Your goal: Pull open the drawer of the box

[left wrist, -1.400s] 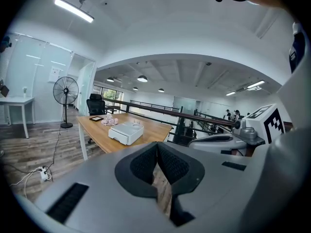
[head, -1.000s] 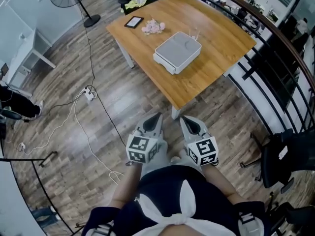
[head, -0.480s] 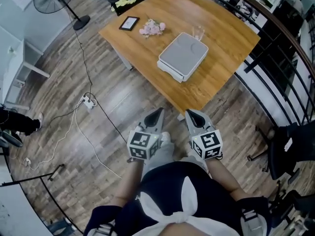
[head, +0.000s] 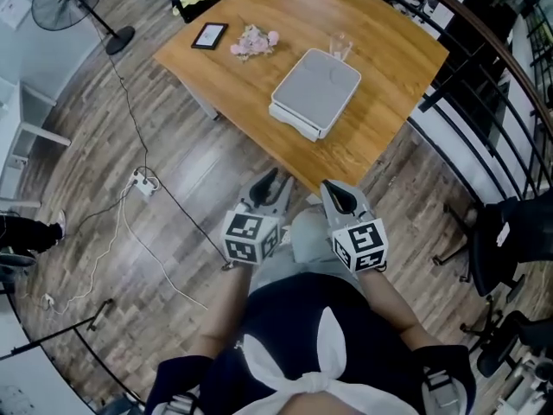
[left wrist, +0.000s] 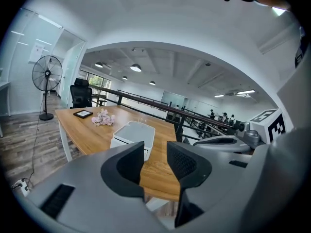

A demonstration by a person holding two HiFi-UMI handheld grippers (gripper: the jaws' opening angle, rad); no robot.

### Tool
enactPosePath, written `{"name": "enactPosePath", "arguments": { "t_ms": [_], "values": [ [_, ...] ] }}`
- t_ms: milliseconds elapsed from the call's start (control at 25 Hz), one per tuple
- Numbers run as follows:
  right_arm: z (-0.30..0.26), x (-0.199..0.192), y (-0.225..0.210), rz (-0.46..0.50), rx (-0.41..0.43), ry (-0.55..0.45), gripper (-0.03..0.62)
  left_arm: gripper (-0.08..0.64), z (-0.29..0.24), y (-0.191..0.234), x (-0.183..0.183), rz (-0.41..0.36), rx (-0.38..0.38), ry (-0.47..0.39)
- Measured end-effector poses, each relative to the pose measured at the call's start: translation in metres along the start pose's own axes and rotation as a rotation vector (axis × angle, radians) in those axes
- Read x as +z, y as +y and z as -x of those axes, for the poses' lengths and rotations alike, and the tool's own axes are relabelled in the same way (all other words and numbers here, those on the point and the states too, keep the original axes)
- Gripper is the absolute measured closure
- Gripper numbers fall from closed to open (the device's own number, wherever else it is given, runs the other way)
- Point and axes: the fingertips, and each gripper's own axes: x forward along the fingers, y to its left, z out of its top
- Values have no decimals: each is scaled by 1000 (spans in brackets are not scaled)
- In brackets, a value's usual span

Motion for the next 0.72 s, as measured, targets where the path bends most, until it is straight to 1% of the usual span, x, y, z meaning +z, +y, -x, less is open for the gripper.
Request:
{"name": "enactPosePath", "arguments": {
  "t_ms": [80,160,240,360,480,600,720],
  "values": [
    [-4,-3,-5,-6,-11,12,594,384,-9,3,0,-8,-5,17],
    [-10,-4,-12,-16,-21,21,594,362,-18,7,2,-21,-6,29],
    [-18,-4,-19,-22,-29,27,594,346,-28,13,6,-10,-14,32],
    [-35,-1,-27,-25,-38,32,594,339,-42,26,9,10,-29,48],
    [-52,3,-39,-29,-51,33,594,336,-60,39,10,-11,-38,67],
    [-67,14,-50,-30,-65,26,594,336,-75,53,19,-27,-46,69],
    [-78,24,-61,-32,-75,16,594,333,-88,65,26,-3,-49,82]
  ]
}}
